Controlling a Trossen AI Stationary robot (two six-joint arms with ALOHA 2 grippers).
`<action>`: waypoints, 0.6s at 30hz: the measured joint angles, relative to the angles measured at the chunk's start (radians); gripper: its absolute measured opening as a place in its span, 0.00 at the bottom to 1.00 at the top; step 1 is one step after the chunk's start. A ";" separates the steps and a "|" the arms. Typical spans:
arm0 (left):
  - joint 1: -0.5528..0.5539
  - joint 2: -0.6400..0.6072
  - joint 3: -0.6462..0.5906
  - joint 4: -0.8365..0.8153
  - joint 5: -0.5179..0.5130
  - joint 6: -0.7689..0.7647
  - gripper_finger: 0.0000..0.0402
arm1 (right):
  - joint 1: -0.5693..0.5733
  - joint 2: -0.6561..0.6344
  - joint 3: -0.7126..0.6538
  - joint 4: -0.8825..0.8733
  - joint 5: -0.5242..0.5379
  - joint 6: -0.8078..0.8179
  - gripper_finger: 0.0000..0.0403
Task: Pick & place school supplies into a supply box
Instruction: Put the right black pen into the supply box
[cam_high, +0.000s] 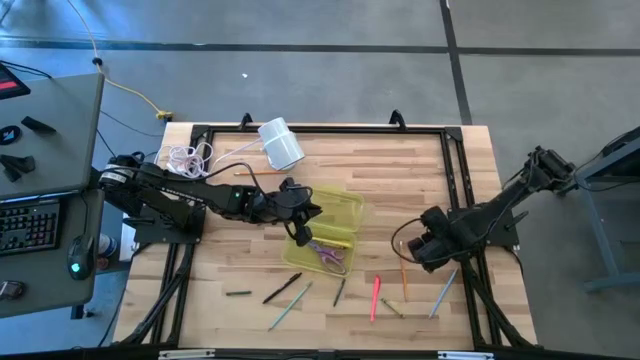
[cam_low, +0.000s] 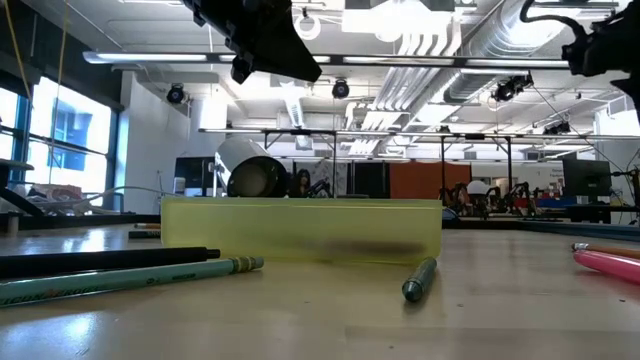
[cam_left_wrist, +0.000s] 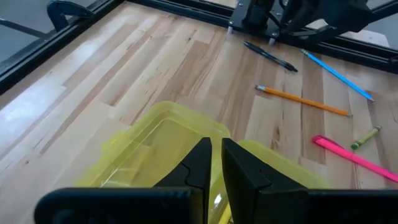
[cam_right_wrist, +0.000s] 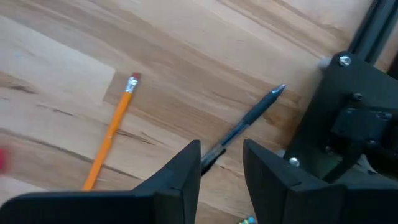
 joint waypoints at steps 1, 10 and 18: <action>0.000 0.000 0.000 0.000 0.000 0.000 0.18 | 0.005 0.003 -0.001 0.009 0.004 0.006 0.26; 0.000 0.000 0.000 0.001 0.000 0.000 0.18 | -0.001 0.000 -0.267 0.289 -0.124 0.067 0.26; 0.000 0.000 0.000 0.005 0.000 0.000 0.18 | -0.007 -0.048 -0.396 0.465 -0.148 0.122 0.26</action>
